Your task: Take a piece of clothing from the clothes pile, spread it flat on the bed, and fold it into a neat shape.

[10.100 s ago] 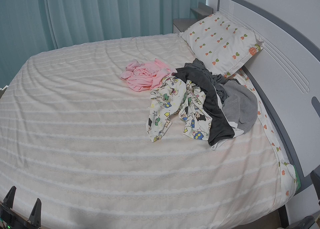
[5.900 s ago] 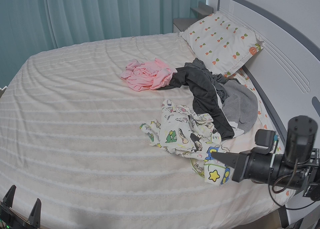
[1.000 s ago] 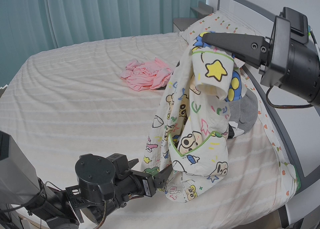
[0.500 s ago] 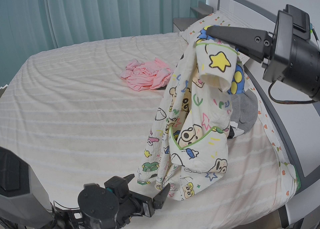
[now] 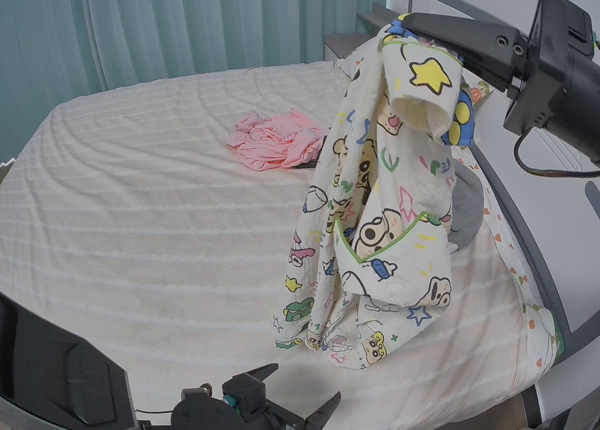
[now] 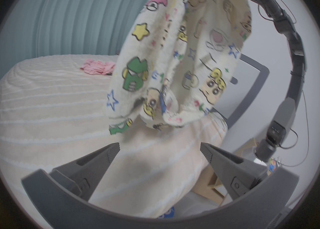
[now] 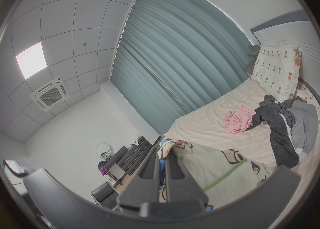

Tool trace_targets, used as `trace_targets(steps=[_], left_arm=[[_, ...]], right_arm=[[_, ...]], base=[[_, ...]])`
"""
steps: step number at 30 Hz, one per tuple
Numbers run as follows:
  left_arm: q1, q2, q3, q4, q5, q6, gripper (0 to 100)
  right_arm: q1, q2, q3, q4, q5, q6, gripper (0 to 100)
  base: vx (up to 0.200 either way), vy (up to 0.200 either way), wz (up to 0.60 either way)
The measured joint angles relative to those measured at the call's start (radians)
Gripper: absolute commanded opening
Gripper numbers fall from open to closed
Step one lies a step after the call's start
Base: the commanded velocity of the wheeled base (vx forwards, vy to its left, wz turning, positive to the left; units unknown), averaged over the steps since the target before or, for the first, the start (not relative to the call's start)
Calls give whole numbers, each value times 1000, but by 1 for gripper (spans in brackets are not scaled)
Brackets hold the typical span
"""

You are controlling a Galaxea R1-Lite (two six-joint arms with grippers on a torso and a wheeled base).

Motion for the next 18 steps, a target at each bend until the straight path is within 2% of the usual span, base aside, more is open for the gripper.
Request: trace_targets(steps=[5, 11, 18], left_arm=[[-17, 6, 37, 0, -30, 54, 100], [-4, 21, 35, 0, -28, 201, 100], [17, 40, -10, 0, -7, 271, 100]], right_arm=[[0, 1, -18, 1, 3, 30, 0], [0, 9, -46, 2, 4, 61, 0], [1, 16, -58, 2, 19, 77, 0]], base=[[0, 0, 0], [0, 0, 0], [0, 0, 0]])
